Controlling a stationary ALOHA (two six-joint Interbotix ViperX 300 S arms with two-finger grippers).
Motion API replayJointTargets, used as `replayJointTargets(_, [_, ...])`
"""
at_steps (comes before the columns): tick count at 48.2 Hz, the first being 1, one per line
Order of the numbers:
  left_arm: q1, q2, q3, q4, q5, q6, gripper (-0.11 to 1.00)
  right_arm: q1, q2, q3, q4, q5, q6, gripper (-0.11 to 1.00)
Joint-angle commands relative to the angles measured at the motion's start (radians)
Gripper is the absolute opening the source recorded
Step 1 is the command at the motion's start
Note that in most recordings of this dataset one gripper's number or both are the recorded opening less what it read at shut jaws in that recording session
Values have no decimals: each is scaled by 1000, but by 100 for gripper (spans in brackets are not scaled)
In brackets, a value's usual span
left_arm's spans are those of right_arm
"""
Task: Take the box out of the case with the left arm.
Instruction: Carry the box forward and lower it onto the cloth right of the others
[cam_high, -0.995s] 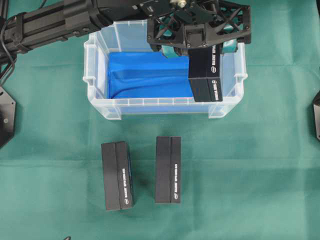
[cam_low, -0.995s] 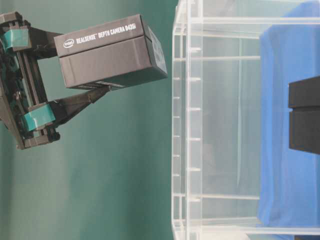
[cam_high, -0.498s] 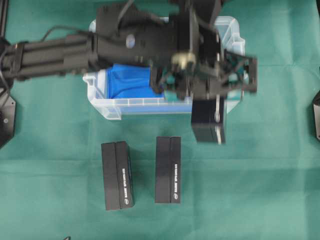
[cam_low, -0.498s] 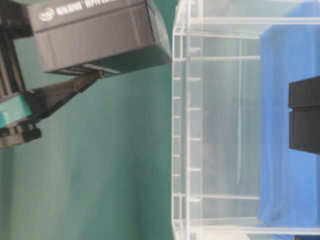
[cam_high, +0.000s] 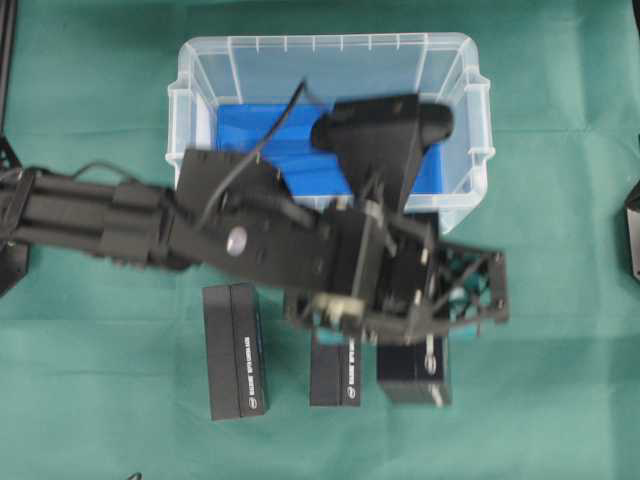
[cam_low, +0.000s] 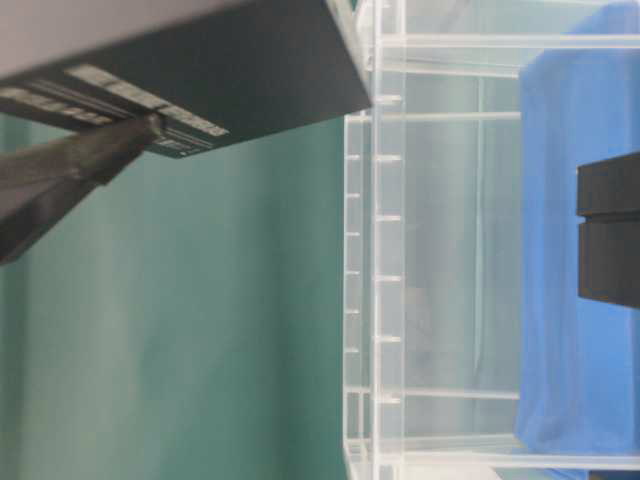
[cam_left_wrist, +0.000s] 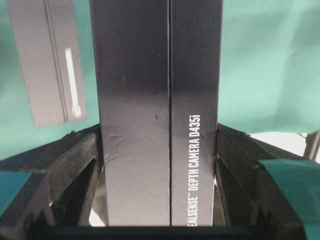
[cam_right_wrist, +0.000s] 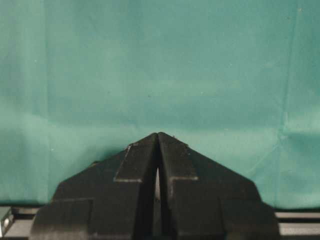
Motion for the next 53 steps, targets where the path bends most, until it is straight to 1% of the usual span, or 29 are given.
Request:
replayJointTargets(1, [-20,-29,-18,17,-3,-20,61,0,8,-25,-2,-6,-2,2])
replayJointTargets(14, [-44,-28,-18,20,-3,-44,61,0,6,-26,2,-5,3,2])
replayJointTargets(22, [-46,-28,-17,31,-3,-43,61,0,3,-28,3,-3,3,2])
replayJointTargets(28, [-46,-26,3,38,-8,-44,61,0,3,-28,3,-2,5,2])
replayJointTargets(34, [-44,-20,43,38,-32,-48,61,-2,3,-28,5,-2,6,2])
replayJointTargets(40, [-43,-14,98,38,-72,-74,61,0,5,-26,5,-6,6,2])
replayJointTargets(53, [-43,-11,256,41,-224,-106,61,-2,6,-25,5,-5,6,2])
